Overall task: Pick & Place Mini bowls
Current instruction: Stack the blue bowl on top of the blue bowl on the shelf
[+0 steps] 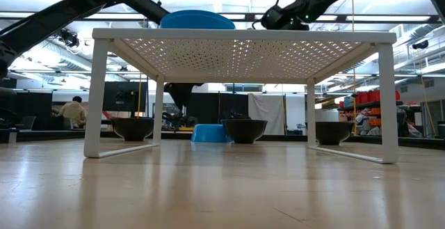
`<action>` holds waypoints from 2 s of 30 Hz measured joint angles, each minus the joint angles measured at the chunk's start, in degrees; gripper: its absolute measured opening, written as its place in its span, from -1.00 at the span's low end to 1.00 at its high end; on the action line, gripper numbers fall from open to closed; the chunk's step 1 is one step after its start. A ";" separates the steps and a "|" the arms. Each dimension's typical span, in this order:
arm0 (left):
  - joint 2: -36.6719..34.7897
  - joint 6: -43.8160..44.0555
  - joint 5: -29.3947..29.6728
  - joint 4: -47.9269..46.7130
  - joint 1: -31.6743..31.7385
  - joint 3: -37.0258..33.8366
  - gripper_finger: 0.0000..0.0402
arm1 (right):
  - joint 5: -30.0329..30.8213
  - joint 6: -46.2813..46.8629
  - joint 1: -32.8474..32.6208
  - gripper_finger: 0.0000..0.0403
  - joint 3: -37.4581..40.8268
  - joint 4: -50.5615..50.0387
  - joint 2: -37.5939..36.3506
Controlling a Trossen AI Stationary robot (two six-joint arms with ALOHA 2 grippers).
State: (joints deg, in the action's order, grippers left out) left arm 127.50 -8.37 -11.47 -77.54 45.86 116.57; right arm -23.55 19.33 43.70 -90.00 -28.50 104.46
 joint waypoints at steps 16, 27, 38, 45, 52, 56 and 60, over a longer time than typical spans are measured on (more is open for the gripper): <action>0.02 9.52 -12.81 5.69 3.89 -0.90 -0.18 | 4.55 16.28 -0.84 -0.14 0.00 7.09 6.84; 0.02 19.14 -17.32 10.90 6.65 -1.10 -0.18 | 5.73 21.29 -0.98 -0.16 0.00 8.96 11.54; 0.02 26.23 -20.11 19.44 7.25 -11.14 -0.18 | 4.44 21.79 -1.01 -0.16 0.00 10.58 15.17; 0.02 29.03 -21.84 24.71 5.83 -16.92 -0.18 | 2.39 21.80 -1.05 -0.16 0.00 10.98 17.79; 0.04 31.79 -23.73 29.69 5.35 -20.62 -0.18 | -0.48 21.82 -1.73 -0.16 0.02 13.17 19.88; 0.04 33.61 -24.79 33.33 5.15 -21.53 -0.18 | -0.48 21.57 -2.38 -0.16 0.02 14.10 19.92; 0.04 34.88 -25.07 35.26 4.55 -22.14 -0.18 | -0.50 21.73 -2.51 -0.16 0.02 13.64 19.92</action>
State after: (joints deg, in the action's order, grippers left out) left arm 127.55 26.51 -36.54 -42.27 50.41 94.44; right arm -24.05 41.06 41.20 -89.97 -14.85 124.38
